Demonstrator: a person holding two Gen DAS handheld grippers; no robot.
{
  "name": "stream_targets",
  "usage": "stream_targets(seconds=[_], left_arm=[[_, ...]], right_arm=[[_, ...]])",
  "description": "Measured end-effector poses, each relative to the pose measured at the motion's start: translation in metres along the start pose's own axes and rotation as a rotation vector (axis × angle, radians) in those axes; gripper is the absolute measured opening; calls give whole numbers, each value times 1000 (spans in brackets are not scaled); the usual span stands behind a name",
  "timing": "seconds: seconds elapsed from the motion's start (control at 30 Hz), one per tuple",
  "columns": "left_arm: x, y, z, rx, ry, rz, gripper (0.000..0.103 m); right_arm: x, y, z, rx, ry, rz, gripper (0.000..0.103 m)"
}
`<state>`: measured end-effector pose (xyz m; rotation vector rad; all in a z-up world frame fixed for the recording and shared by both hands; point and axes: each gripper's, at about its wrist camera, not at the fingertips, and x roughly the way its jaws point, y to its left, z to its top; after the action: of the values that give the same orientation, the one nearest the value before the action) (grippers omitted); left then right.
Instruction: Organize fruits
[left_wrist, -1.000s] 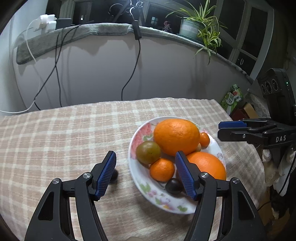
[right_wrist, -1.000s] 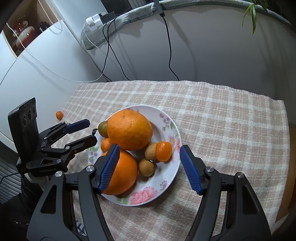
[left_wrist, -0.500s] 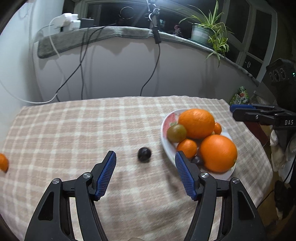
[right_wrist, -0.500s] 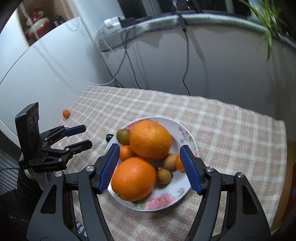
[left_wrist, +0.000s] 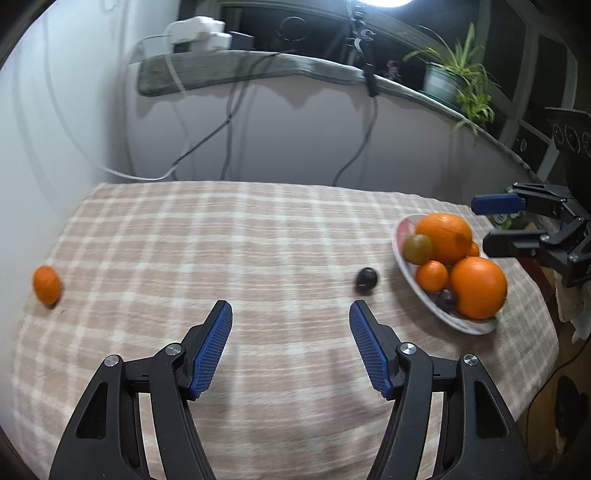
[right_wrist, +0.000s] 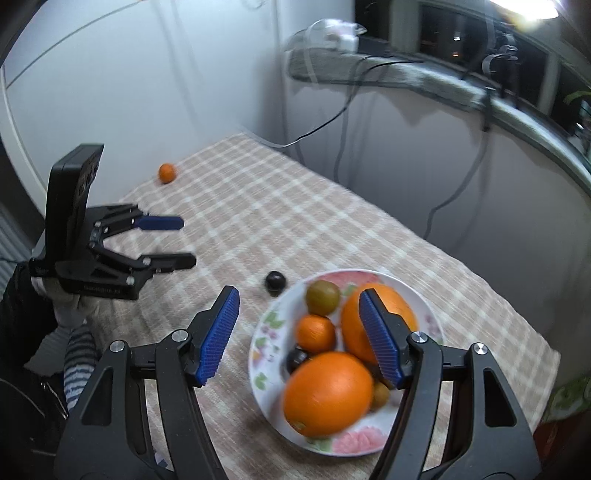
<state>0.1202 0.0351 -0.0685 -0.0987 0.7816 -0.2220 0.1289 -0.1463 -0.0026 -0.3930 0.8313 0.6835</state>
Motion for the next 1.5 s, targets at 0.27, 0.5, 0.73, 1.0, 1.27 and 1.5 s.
stream_targets(seconds=[0.27,0.5,0.73,1.0,1.27,1.5], left_arm=[[-13,50,-6,-74,-18,77,66],[-21,89,-10,-129,-32,139,65],[-26,124,-14,-187,-44,199,61],[-27,165,-8,-243,-59,325,55],[-12,191,-1,-246,-40,409,52],[4,198,5,-236,-17,426,52]], right_arm=[[35,21,15,-86,96,43,70],[63,39,25,-148,176,63,65],[92,47,32,-184,266,51,51],[115,43,34,-208,336,8,51],[129,44,35,-239,382,3,51],[143,45,36,-271,422,-8,51]])
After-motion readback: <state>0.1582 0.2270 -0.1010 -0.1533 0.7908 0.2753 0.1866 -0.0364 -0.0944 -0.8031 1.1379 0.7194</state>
